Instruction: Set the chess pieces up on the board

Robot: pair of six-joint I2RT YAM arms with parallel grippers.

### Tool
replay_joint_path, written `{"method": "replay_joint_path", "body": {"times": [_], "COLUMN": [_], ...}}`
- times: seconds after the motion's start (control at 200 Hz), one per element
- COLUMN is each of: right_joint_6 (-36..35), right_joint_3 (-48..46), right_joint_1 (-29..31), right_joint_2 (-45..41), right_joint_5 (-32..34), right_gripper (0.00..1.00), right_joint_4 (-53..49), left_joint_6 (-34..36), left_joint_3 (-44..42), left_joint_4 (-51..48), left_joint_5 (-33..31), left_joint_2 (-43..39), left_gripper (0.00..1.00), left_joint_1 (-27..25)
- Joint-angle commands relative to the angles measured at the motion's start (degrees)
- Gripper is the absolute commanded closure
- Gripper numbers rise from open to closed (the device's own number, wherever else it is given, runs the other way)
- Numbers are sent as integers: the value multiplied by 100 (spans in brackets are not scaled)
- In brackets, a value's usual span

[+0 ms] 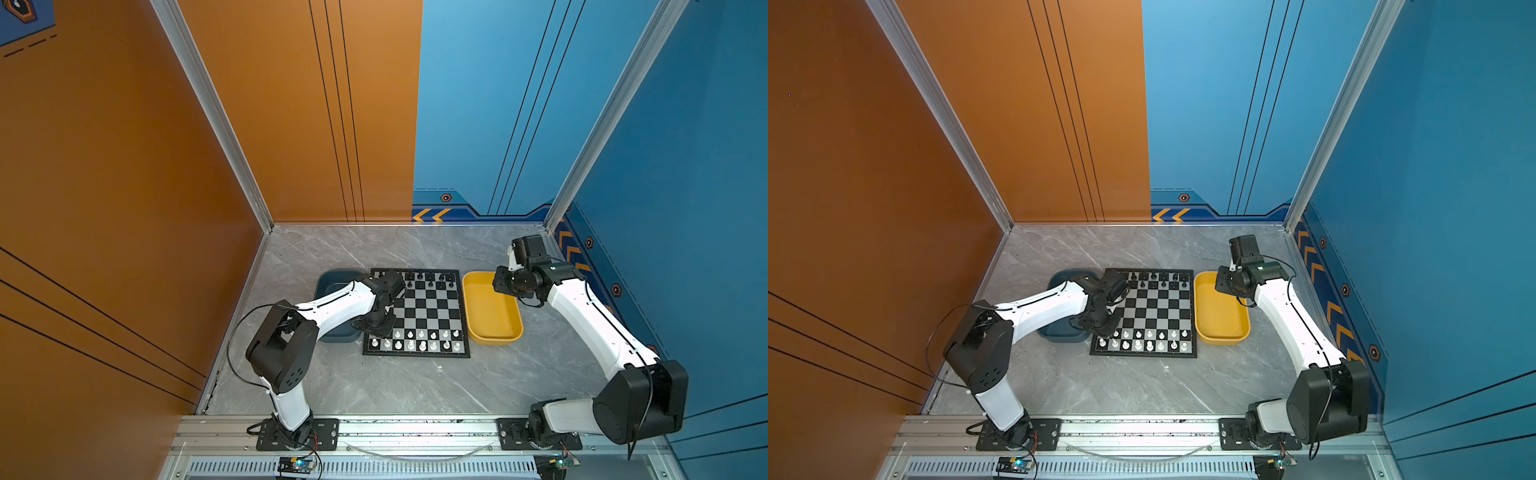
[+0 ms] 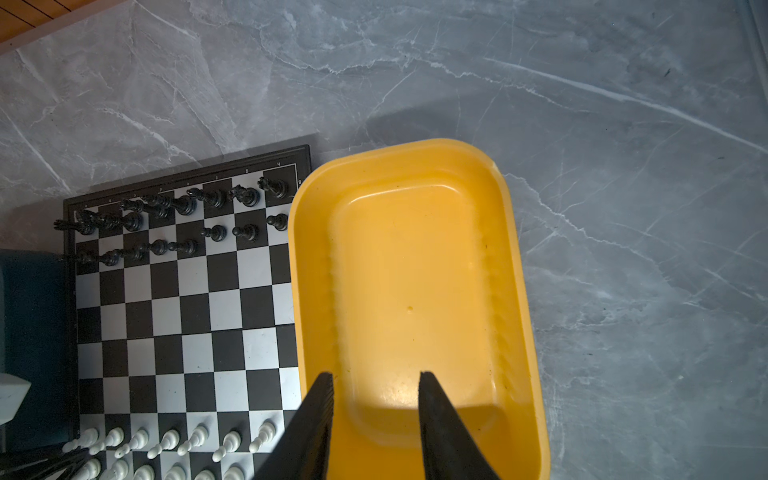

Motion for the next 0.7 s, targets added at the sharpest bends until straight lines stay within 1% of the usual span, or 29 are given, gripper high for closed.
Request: {"method": "replay_joint_path", "body": {"times": [0.0, 0.285, 0.39, 0.691], "right_joint_6": [61, 65, 73, 40], "right_joint_3": [-73, -103, -82, 39], "right_joint_1": [50, 38, 37, 29], "right_joint_2": [-124, -142, -164, -212], "right_joint_5": [52, 53, 59, 87], "right_gripper": [63, 63, 63, 62], "right_joint_4": [25, 27, 26, -47], "left_joint_6": [-29, -31, -38, -21], "left_joint_3": [-88, -98, -86, 73], "left_joint_4": [-66, -47, -52, -62], "left_joint_5": [156, 156, 112, -97], "left_joint_2": [146, 200, 148, -238], "left_gripper": [75, 75, 68, 65], "left_joint_1": [-54, -54, -54, -28]}}
